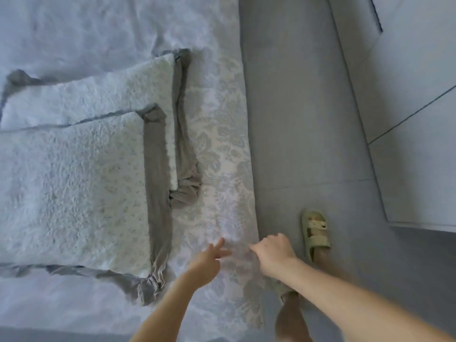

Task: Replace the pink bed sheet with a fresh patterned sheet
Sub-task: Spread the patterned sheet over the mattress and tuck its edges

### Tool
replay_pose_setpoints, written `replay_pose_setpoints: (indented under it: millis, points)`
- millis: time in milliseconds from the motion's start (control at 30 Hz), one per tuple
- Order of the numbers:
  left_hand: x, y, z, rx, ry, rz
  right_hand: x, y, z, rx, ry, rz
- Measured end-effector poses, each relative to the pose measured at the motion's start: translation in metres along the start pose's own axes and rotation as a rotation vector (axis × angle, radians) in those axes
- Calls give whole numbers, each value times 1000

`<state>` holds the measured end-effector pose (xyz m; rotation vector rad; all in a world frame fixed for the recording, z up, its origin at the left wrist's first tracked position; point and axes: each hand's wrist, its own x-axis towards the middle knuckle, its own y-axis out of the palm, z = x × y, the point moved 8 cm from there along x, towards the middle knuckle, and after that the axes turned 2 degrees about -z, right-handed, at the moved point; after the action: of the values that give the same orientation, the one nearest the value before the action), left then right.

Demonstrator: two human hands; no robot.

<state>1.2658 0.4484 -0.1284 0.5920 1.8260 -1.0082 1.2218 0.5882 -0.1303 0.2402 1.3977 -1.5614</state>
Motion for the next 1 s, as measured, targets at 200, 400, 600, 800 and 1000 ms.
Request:
replay_pose_setpoints:
  millis: [200,400,600,800,1000]
  points:
    - [-61,-119,-9,-293,39,-409,-5,-177,27,25,-39,-262]
    - [-150,-214,7,-271,-49,-664,-24,-314,69,-121,-58,-349]
    - [-214,-279,30,-445,-63,-848,-44,-403,114,-229,-110,-427]
    - [-272,-305,53,-607,-151,-978,-46,-451,173,-238,-286,-460]
    - [-320,-275,104,-840,-375,-1132,-32,-439,259,-227,-551,-385]
